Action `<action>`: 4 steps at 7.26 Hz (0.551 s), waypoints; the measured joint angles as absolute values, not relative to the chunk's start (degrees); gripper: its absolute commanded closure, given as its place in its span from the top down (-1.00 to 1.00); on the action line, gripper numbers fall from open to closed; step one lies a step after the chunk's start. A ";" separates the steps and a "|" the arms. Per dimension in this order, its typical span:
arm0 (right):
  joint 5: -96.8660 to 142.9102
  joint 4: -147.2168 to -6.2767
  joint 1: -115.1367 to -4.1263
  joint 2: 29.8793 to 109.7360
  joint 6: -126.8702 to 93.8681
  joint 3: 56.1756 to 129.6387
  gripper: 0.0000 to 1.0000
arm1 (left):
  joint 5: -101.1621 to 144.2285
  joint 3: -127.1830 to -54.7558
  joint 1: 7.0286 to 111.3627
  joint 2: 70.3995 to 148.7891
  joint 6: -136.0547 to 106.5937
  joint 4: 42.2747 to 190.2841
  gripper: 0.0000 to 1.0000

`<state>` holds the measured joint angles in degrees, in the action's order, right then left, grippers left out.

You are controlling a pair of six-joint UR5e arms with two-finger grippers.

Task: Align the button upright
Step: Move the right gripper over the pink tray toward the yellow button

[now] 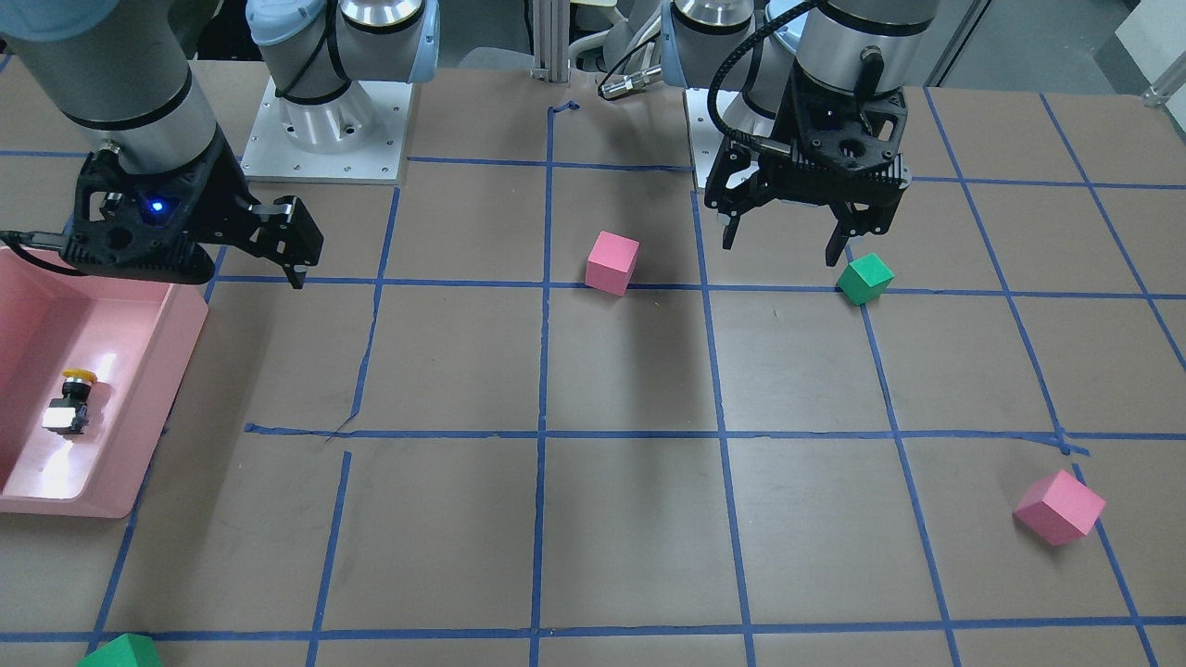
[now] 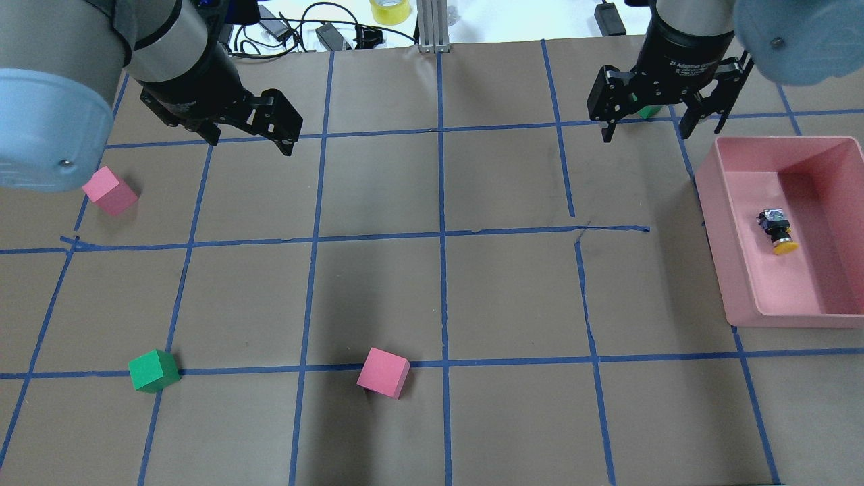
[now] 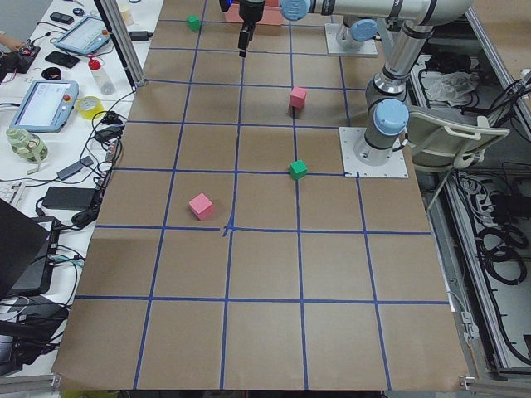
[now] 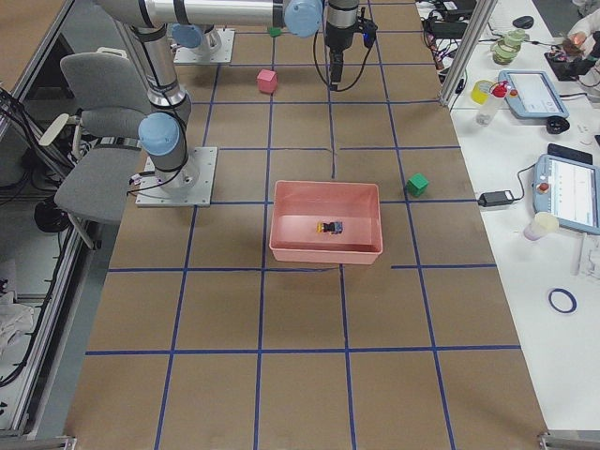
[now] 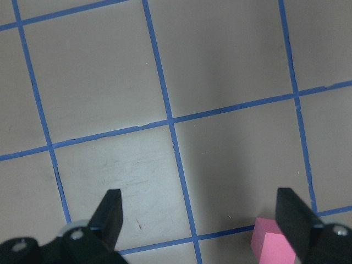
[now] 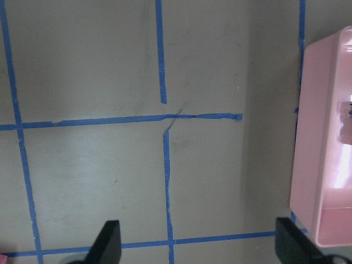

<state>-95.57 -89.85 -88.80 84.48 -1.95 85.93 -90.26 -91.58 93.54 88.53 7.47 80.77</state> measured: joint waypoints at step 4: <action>-100.97 -94.83 -76.43 83.36 2.69 87.01 1.00 | -90.26 -91.58 93.56 88.51 7.47 80.77 1.00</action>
<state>-100.97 -94.83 -76.43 83.36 2.69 87.01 -90.26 -91.58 93.56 88.51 7.47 80.77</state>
